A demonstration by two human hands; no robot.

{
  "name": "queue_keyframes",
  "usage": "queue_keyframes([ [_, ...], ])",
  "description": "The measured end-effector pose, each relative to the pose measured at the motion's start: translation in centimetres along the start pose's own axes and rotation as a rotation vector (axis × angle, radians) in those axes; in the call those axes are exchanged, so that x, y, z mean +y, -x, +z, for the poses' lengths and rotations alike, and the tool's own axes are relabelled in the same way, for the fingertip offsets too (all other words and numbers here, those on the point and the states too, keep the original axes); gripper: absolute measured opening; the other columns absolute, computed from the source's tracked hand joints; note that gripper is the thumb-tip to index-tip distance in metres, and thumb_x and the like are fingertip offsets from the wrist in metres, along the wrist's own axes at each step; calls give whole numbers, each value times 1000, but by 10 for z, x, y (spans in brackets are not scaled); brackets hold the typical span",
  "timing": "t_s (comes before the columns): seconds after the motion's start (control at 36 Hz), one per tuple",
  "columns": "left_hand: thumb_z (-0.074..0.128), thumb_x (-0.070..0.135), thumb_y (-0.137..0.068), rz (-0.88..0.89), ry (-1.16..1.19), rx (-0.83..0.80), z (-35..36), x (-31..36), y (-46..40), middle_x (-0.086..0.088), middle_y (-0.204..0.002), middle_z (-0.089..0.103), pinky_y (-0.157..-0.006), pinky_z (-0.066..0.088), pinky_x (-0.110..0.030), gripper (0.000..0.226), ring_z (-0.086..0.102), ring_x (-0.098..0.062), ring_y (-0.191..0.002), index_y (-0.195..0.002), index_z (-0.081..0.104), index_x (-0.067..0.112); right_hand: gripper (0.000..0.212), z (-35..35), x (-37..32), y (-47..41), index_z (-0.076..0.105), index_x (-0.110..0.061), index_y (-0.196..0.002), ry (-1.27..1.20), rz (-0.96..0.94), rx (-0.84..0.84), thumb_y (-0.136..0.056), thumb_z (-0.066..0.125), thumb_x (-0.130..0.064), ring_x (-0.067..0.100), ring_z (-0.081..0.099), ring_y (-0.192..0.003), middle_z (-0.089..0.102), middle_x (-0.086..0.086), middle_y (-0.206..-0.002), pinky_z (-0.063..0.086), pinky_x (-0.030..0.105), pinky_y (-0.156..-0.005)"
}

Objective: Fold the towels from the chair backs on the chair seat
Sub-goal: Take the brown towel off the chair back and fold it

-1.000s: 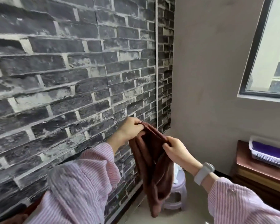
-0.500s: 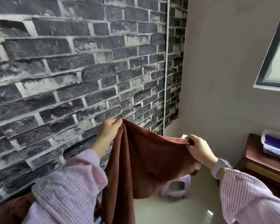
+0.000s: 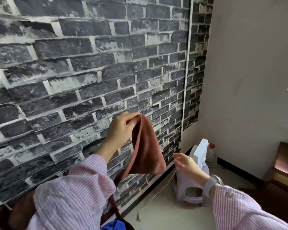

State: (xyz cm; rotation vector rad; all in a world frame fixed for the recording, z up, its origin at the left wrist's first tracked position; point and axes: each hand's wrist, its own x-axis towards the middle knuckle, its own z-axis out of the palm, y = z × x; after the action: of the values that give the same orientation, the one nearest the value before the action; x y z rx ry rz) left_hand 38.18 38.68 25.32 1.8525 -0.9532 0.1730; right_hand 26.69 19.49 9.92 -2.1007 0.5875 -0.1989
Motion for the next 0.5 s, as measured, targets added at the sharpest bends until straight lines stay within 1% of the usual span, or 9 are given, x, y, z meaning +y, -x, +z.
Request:
queue_keyframes([
  [0.03, 55, 12, -90, 7, -31, 45, -4, 0, 1, 7, -99, 64, -74, 40, 0, 22, 60, -1, -89, -109, 67, 14, 41, 7, 0, -2, 45, -7, -130, 8, 11, 3, -91, 53, -18, 20, 57, -103, 60, 14, -120, 43, 25, -88],
  [0.08, 52, 12, -92, -51, 7, 81, -11, -2, 5, 5, -88, 67, -63, 42, -2, 24, 57, 10, -67, -112, 65, 13, 45, 23, 3, -3, 41, -7, -129, -23, 66, -23, -90, 56, -23, 23, 57, -106, 60, 14, -115, 43, 26, -85],
  [0.14, 48, 9, -93, -174, 162, 85, -15, -3, 10, 0, -72, 66, -57, 49, -12, 23, 59, 2, -55, -111, 64, 9, 29, 41, 6, 1, 46, -11, -106, -75, 128, -47, -87, 61, -27, 18, 60, -90, 61, 7, -92, 43, 19, -68],
  [0.19, 45, 7, -94, -245, 263, 107, -19, -4, 17, -5, -75, 67, -64, 56, -21, 21, 66, -8, -63, -101, 65, 7, 29, 59, 9, 13, 49, -10, -89, -178, 243, -96, -84, 63, -35, 9, 56, -62, 51, -1, -70, 39, 17, -46],
  [0.22, 45, 7, -94, -258, 275, 120, -20, -5, 20, -8, -80, 68, -68, 57, -24, 20, 68, -13, -70, -95, 65, 10, 36, 68, 11, 21, 50, -11, -91, -249, 343, -156, -83, 61, -44, 10, 54, -60, 50, 0, -72, 41, 21, -43],
  [0.31, 47, 12, -94, -305, 252, 145, -22, -10, 29, -10, -88, 70, -77, 56, -33, 20, 69, -21, -83, -91, 66, 16, 53, 88, 22, 42, 51, -14, -102, -426, 587, -399, -78, 55, -61, 20, 56, -75, 54, 5, -90, 49, 29, -62],
  [0.39, 47, 16, -95, -370, 256, 182, -20, -14, 37, -9, -86, 70, -77, 56, -35, 20, 69, -23, -82, -89, 66, 17, 43, 105, 30, 49, 57, -11, -90, -712, 637, -463, -81, 58, -53, 21, 63, -76, 64, 6, -81, 51, 32, -69],
  [0.47, 46, 18, -95, -405, 267, 211, -17, -17, 42, -4, -84, 70, -74, 56, -29, 21, 69, -18, -80, -88, 66, 20, 18, 115, 20, 54, 62, -7, -80, -867, 606, -398, -87, 59, -23, 20, 63, -69, 66, 8, -73, 50, 31, -70],
  [0.5, 47, 20, -95, -417, 265, 220, -17, -17, 43, -3, -84, 70, -75, 55, -28, 21, 68, -18, -81, -88, 66, 21, 15, 116, 15, 54, 61, -4, -80, -925, 607, -367, -88, 54, -15, 21, 63, -67, 67, 9, -71, 50, 30, -68],
])
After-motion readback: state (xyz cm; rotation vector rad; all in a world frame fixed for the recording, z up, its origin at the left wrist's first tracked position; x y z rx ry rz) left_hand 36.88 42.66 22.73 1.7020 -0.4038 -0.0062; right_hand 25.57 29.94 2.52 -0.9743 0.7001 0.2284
